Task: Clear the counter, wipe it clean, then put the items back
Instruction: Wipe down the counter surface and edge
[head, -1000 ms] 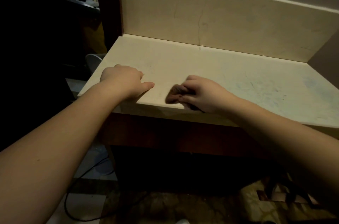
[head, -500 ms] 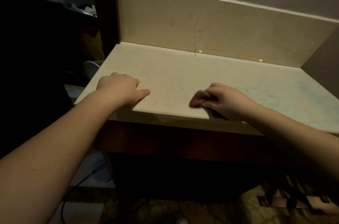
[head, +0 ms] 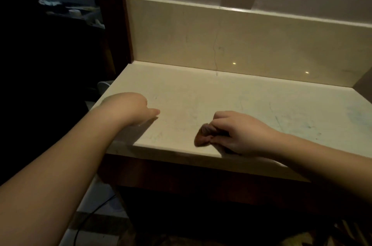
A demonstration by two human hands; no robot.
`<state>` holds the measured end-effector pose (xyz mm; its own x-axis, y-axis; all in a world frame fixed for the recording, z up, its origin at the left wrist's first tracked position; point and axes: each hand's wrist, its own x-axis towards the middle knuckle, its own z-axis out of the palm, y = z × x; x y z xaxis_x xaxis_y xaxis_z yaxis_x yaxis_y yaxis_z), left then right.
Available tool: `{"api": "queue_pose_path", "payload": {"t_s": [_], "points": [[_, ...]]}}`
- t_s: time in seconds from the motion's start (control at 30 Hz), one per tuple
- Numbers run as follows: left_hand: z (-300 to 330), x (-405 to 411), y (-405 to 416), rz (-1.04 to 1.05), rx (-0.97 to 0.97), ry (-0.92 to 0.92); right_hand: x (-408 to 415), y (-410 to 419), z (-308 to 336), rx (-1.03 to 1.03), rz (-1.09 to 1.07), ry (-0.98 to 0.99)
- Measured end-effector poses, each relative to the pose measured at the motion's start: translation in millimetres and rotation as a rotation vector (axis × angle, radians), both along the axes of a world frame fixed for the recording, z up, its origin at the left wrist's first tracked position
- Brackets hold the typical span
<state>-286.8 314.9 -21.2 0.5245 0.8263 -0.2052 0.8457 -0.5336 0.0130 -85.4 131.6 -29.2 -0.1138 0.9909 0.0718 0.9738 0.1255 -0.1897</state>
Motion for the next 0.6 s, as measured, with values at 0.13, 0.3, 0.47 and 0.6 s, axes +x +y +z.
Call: {"api": "queue_pose_path", "payload": {"t_s": [0.13,0.3,0.47,0.6], "points": [[-0.5,34.6,-10.7,-0.075,-0.013,-0.044,42.4,59.4,1.3,0.02,-0.159,-0.054],[4.9,86.6,-25.1,-0.135,-0.052,-0.078,118.6,146.7,-7.7,0.03,-0.41,-0.143],[4.4,106.2,-24.2,-0.075,-0.103,0.039,125.8,153.7,-7.7,0.052,-0.337,-0.143],[6.5,112.0,-23.5,-0.073,-0.119,0.12,119.1,95.7,-3.9,0.066,-0.128,-0.17]]}}
